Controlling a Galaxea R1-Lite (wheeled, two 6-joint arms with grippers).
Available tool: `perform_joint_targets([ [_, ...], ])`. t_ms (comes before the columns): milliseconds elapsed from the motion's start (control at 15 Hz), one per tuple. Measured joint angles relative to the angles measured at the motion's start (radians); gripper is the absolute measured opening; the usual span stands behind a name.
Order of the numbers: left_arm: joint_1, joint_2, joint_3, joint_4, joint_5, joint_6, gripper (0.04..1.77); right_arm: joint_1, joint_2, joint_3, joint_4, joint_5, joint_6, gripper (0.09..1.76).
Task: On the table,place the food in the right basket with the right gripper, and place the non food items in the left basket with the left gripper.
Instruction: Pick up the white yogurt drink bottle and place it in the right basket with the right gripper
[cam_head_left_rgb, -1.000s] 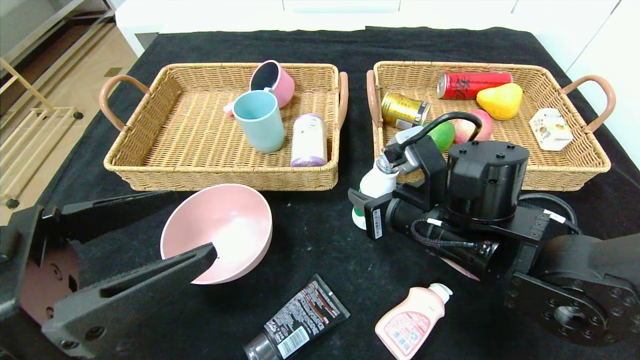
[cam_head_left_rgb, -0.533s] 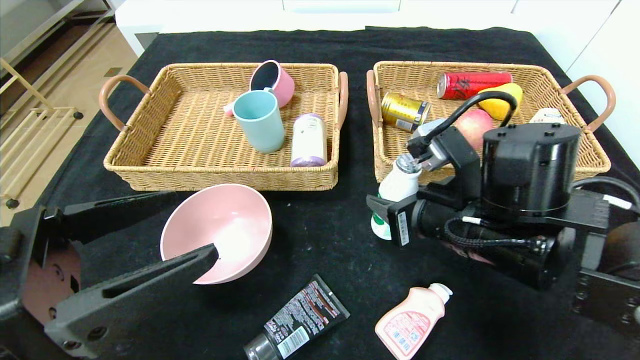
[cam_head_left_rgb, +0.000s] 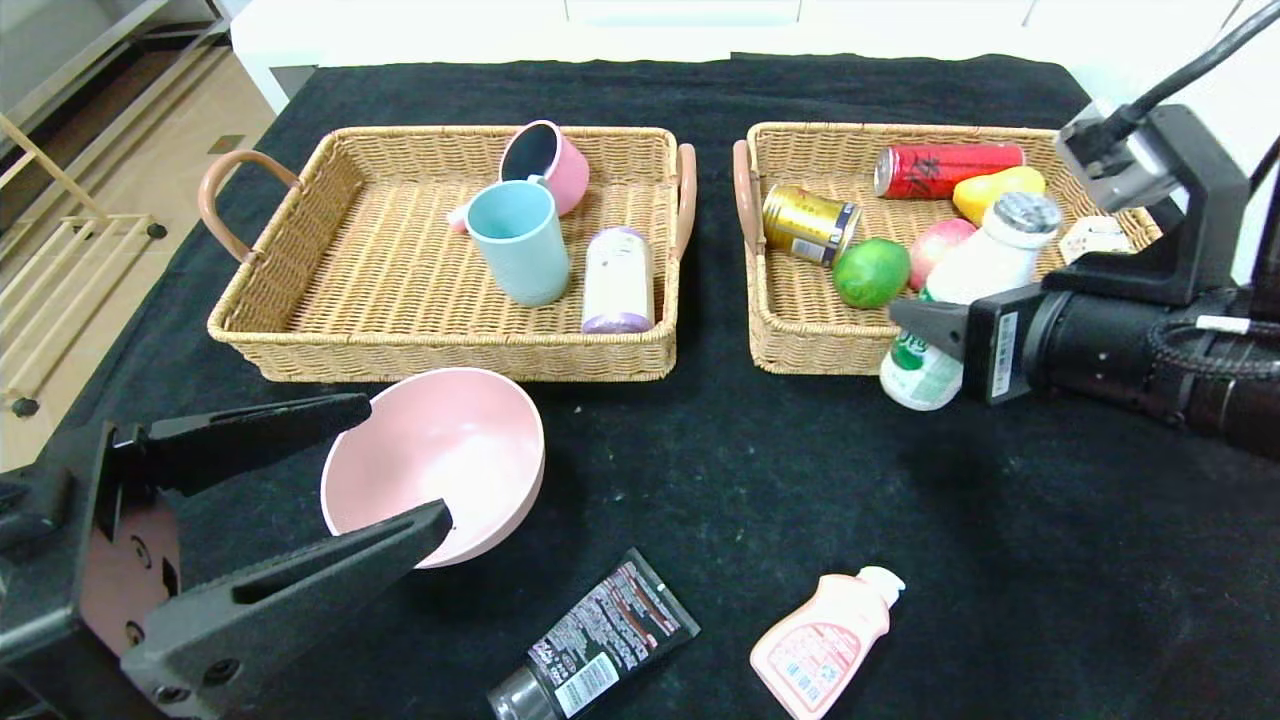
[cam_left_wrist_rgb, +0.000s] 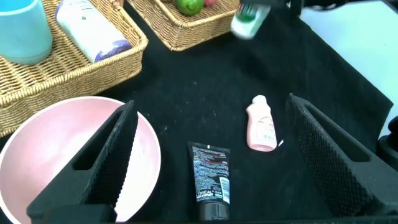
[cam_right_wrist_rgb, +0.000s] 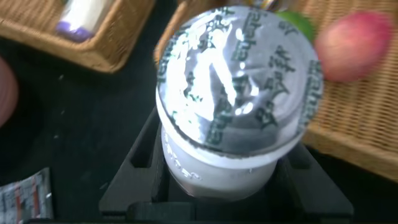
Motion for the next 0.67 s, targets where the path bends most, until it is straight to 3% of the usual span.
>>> perform_joint_targets([
  [667, -0.003, 0.0, 0.002, 0.001, 0.0, 0.001, 1.72, -0.309, 0.106, -0.258, 0.024, 0.005, -0.001, 0.88],
])
